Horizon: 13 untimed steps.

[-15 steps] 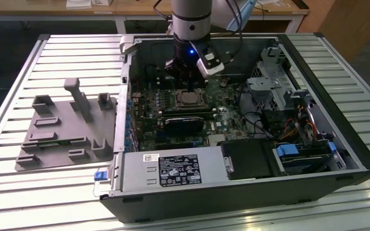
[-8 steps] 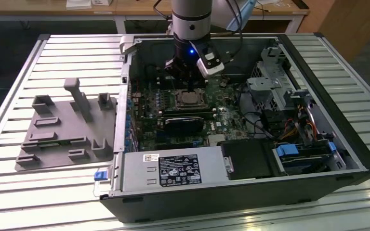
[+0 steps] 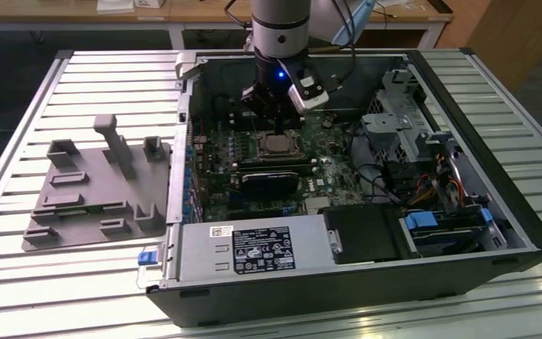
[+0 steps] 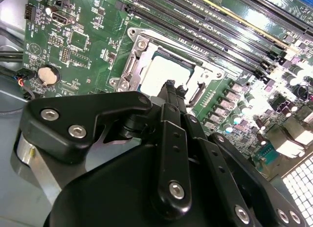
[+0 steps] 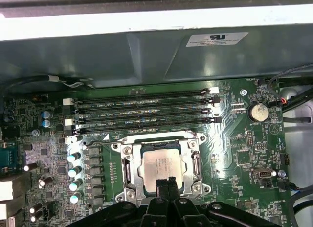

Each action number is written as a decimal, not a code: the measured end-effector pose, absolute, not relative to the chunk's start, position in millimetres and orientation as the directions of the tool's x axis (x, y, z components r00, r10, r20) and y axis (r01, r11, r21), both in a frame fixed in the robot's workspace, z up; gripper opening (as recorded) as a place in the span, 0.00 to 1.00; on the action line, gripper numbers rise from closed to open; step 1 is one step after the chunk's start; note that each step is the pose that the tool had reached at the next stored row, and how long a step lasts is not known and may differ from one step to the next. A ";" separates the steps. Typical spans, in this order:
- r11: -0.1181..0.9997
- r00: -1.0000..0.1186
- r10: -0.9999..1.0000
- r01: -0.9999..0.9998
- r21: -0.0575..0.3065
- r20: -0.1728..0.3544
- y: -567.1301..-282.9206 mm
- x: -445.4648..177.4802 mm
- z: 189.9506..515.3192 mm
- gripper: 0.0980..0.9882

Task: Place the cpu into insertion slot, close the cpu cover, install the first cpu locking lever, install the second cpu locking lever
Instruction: 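Install the first cpu locking lever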

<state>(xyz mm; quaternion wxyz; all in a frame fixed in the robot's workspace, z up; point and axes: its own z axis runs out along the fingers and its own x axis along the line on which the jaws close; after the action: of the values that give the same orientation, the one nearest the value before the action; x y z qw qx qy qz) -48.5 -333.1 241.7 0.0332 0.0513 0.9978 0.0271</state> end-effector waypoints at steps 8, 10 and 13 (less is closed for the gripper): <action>0.993 -0.993 0.104 0.101 0.057 -0.063 -333.1 -54.8 241.9 0.00; 0.993 -0.993 0.104 0.101 0.057 -0.064 -333.1 -59.5 241.9 0.00; 0.993 -0.993 0.104 0.101 0.058 -0.064 -333.1 -67.8 241.9 0.00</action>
<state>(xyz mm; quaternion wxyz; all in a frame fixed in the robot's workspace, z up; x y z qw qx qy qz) -67.8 -333.1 241.9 0.0332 0.0513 0.9978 0.0271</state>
